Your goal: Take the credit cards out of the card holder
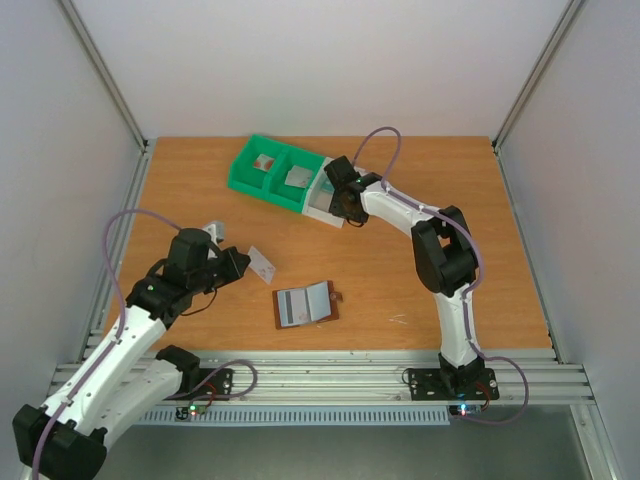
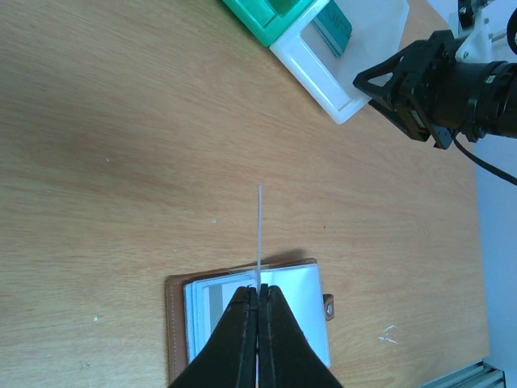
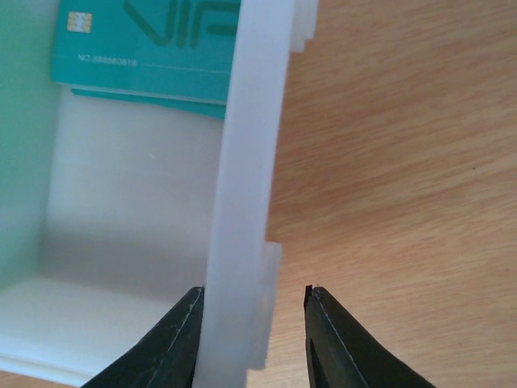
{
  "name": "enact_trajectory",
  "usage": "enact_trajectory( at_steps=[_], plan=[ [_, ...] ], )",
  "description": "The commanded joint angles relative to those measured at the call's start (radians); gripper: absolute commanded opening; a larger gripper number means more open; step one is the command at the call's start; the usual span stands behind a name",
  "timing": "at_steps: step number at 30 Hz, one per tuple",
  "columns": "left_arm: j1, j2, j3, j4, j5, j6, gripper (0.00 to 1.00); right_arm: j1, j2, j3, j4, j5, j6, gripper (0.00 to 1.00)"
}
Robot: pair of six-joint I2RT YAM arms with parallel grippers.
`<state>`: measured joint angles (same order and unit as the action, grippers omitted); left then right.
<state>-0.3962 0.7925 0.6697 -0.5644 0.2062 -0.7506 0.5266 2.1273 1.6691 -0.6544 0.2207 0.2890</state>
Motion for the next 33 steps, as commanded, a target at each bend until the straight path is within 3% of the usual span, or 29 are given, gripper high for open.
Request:
enact_trajectory(
  at_steps=[1, 11, 24, 33],
  plan=[
    [0.007, -0.021, 0.001, 0.034, 0.003, -0.003, 0.0, -0.004, -0.006, 0.022, -0.062, 0.025, 0.002, 0.3],
    [0.007, -0.008, 0.03, 0.038, -0.041, -0.043, 0.0, 0.02, -0.08, -0.067, -0.09, 0.0, 0.024, 0.24],
    [0.007, -0.008, 0.066, 0.081, -0.16, -0.079, 0.0, 0.106, -0.197, -0.255, -0.054, -0.007, 0.051, 0.23],
    [0.007, 0.016, 0.085, 0.124, -0.155, -0.104, 0.0, 0.15, -0.246, -0.351, -0.003, -0.051, 0.064, 0.2]
  ],
)
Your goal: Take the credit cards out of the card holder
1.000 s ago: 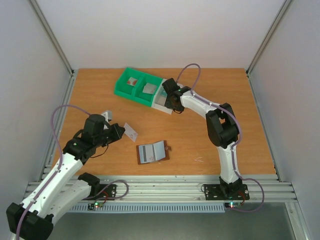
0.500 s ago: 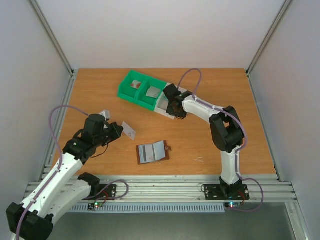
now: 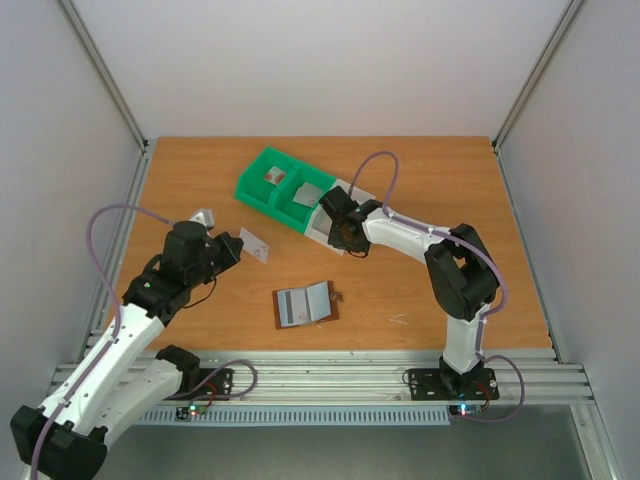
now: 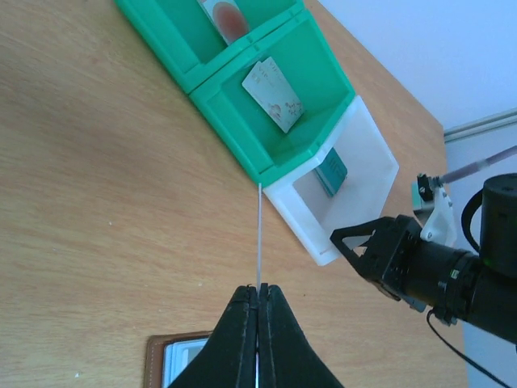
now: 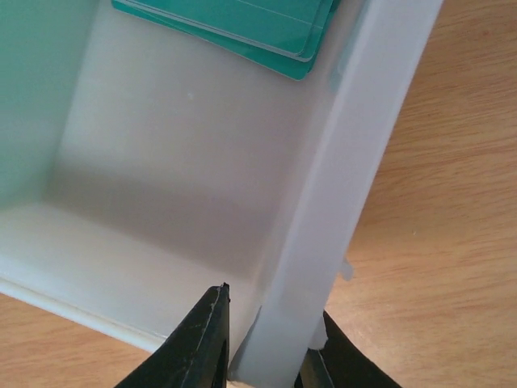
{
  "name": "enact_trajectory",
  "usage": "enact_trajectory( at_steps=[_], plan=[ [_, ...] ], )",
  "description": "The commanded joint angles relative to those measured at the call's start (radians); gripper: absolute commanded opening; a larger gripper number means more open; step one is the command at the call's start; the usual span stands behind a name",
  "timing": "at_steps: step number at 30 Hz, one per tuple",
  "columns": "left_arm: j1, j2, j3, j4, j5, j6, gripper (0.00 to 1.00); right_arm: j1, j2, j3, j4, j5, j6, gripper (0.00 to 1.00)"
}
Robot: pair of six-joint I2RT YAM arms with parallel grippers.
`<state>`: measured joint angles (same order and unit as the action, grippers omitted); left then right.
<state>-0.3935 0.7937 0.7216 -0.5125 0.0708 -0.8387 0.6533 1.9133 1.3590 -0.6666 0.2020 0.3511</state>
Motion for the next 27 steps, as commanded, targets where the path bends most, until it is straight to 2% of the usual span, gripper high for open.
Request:
enact_trajectory(
  at_steps=[1, 20, 27],
  plan=[
    [0.004, 0.02, 0.034, 0.073, -0.018, -0.016, 0.0, 0.027, -0.034, -0.048, 0.013, -0.032, -0.002, 0.2],
    [0.004, 0.148, 0.069, 0.167, -0.019, -0.014, 0.0, 0.081, -0.106, -0.132, 0.062, -0.064, -0.059, 0.17],
    [0.004, 0.252, 0.078, 0.225, -0.032, 0.012, 0.0, 0.084, -0.153, -0.131, 0.041, -0.065, -0.048, 0.33]
  ],
)
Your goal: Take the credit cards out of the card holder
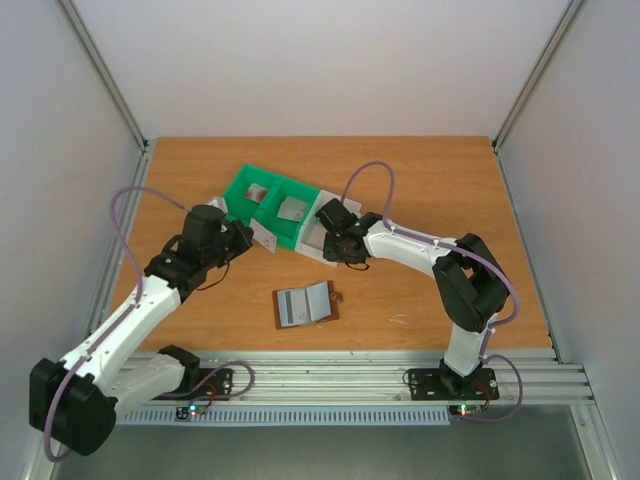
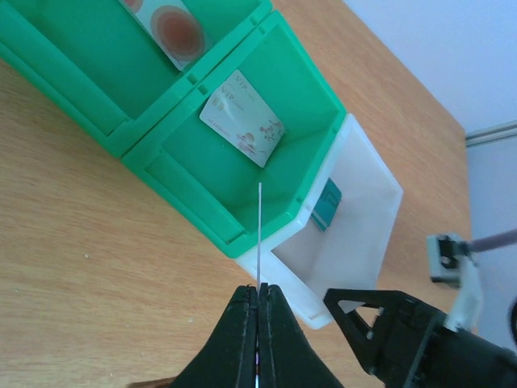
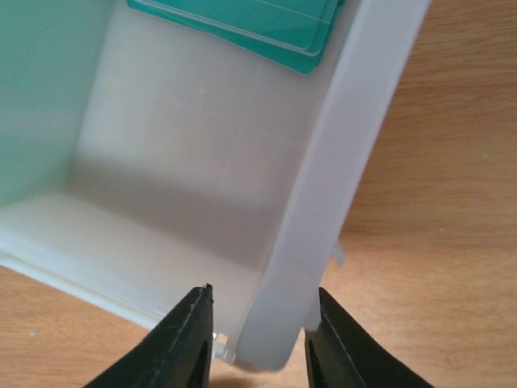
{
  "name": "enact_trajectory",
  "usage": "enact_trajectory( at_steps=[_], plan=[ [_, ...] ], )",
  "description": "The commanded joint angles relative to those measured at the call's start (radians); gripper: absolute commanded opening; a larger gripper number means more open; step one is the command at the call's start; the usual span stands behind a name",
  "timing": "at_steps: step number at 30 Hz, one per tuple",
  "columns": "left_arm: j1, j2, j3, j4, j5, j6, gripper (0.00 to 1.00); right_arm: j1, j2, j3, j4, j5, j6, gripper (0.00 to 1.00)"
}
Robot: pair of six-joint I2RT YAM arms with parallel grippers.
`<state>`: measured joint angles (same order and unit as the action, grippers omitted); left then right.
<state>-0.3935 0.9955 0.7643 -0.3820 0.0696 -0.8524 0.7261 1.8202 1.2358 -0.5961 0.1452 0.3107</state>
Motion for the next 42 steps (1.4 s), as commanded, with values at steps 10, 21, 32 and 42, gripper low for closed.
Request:
enact_trajectory(
  at_steps=[10, 21, 32, 42],
  plan=[
    [0.004, 0.312, 0.247, -0.044, -0.011, 0.173, 0.0, 0.013, -0.178, -0.029, -0.096, 0.012, -0.03, 0.55],
    [0.002, 0.531, 0.472, -0.212, -0.036, 0.279, 0.0, 0.012, -0.378, -0.128, -0.146, 0.064, -0.041, 0.58],
    [-0.01, 0.695, 0.566, -0.238, -0.057, 0.299, 0.0, 0.012, -0.491, -0.165, -0.164, 0.093, -0.045, 0.58],
    [-0.019, 0.797, 0.639, -0.258, -0.105, 0.314, 0.0, 0.013, -0.509, -0.18, -0.161, 0.103, -0.048, 0.58]
  ],
)
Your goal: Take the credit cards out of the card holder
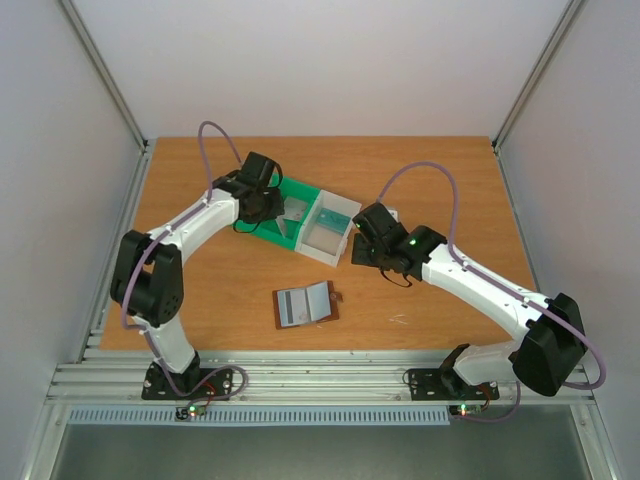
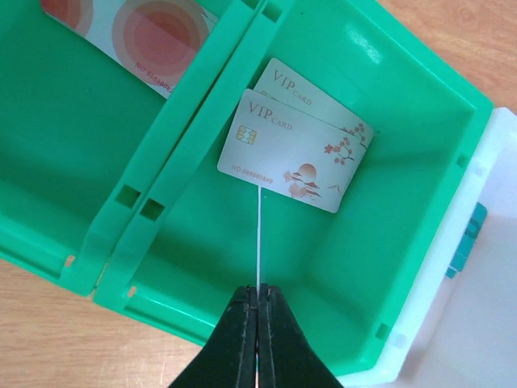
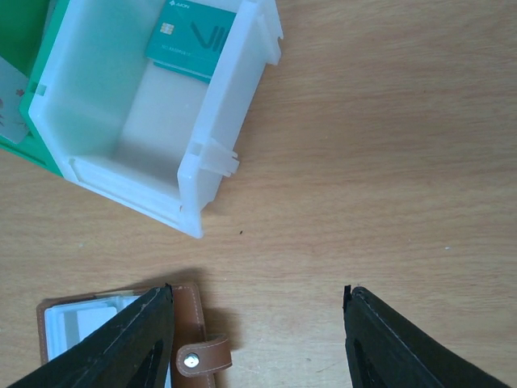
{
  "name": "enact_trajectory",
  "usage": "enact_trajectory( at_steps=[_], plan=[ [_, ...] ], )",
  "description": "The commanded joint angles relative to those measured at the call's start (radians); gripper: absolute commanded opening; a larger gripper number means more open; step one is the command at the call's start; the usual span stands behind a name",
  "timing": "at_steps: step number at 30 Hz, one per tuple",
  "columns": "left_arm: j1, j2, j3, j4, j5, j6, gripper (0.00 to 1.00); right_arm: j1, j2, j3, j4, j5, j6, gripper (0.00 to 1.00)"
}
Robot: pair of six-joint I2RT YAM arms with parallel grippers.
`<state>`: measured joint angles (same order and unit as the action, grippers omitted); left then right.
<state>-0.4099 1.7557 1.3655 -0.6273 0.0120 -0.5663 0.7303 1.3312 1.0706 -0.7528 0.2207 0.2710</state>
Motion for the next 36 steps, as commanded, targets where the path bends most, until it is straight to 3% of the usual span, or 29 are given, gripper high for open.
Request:
enact_trajectory(
  at_steps=[1, 36],
  plan=[
    [-0.003, 0.043, 0.038, -0.011, -0.05, 0.027, 0.0, 0.008, -0.019, -0.017, -0.003, 0.028, -0.009, 0.58],
    [-0.004, 0.147, 0.047, 0.138, -0.122, -0.02, 0.0, 0.007, -0.033, 0.003, -0.015, 0.058, -0.019, 0.59]
  ],
)
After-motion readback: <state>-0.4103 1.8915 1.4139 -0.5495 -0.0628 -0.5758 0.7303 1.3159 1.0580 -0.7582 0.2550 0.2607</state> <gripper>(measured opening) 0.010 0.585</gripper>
